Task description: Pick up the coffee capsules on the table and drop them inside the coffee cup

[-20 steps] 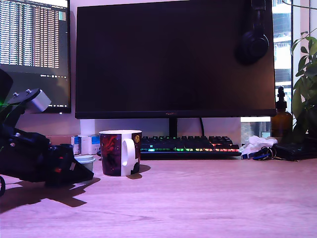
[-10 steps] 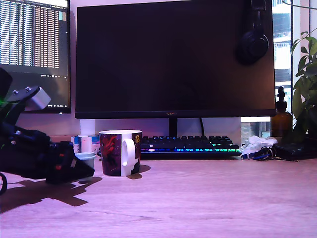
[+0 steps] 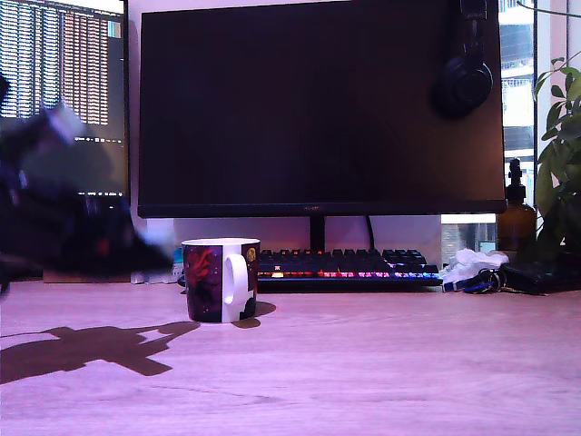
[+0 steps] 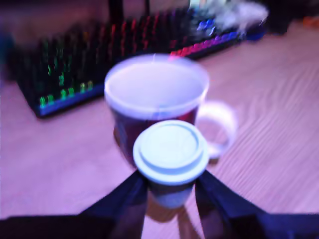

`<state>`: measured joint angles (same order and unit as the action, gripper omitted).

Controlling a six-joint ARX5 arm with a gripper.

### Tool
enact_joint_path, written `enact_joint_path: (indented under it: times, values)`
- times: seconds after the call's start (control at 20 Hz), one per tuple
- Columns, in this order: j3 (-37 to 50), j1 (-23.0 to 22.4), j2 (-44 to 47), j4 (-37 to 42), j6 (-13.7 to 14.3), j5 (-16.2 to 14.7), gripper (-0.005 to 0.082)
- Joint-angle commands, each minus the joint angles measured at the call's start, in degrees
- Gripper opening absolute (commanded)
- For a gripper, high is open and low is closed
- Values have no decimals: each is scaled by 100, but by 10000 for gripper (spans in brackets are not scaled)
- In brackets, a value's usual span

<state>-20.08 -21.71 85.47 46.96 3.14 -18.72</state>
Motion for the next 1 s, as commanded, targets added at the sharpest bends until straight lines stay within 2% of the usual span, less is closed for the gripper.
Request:
enact_joint_path:
  times: [0.0, 0.25, 0.7, 0.95]
  values:
    - [0, -4, -328, -221, -31, -48, 68]
    - [-192, -4, -1027, -1141, -28, -48, 68]
    - [-1786, -20, -1047, -3558, -13, -52, 69]
    - [-2306, -42, -914, -3956, -9, -35, 69]
